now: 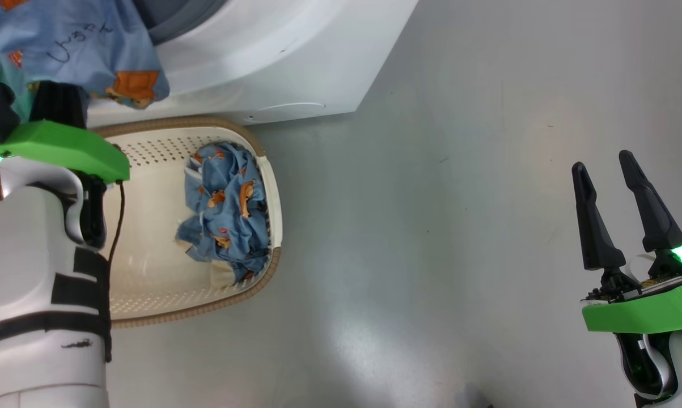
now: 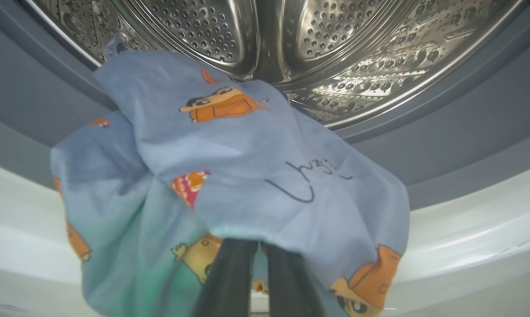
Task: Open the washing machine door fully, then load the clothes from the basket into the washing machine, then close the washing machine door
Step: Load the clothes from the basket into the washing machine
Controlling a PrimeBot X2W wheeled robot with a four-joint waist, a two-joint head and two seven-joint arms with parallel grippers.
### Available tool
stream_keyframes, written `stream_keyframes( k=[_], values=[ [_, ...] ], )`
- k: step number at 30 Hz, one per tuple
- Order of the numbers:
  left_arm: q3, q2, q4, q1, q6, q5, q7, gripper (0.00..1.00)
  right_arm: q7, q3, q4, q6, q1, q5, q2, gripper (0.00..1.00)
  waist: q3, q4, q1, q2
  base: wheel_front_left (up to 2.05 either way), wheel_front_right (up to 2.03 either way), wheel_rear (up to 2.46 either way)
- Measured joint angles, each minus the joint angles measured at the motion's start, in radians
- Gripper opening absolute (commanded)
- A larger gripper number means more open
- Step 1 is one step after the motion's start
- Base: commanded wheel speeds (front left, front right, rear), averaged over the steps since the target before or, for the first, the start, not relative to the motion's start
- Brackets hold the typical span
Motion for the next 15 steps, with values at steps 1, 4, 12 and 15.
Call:
stream_keyframes(
  k=[1,4,12,15],
  values=[
    [0.001,-0.002,-0.019,0.008,-0.004,-0.002,0.0,0.0,0.0,0.0,0.0,0.0,0.0,0.0,0.0,1.0,-0.001,0.003,-0.0001,0.0,0.0,0.0,0.0],
    [0.004,-0.007,-0.055,0.03,-0.024,-0.004,0.0,0.0,0.0,0.0,0.0,0.0,0.0,0.0,0.0,1.0,-0.005,0.01,0.0,0.0001,0.0,0.0,0.0],
    [0.025,-0.018,-0.093,0.031,-0.043,-0.015,0.0,0.0,0.0,0.001,-0.001,0.0,0.0,0.0,0.0,1.0,-0.011,0.01,0.0,0.0,0.0,0.0,0.0],
    [0.032,-0.018,-0.092,0.022,-0.052,-0.013,0.0,0.0,0.0,0.001,-0.001,0.0,0.0,0.0,0.0,1.0,-0.011,0.003,0.0,0.0,0.0,0.0,0.0]
  ],
)
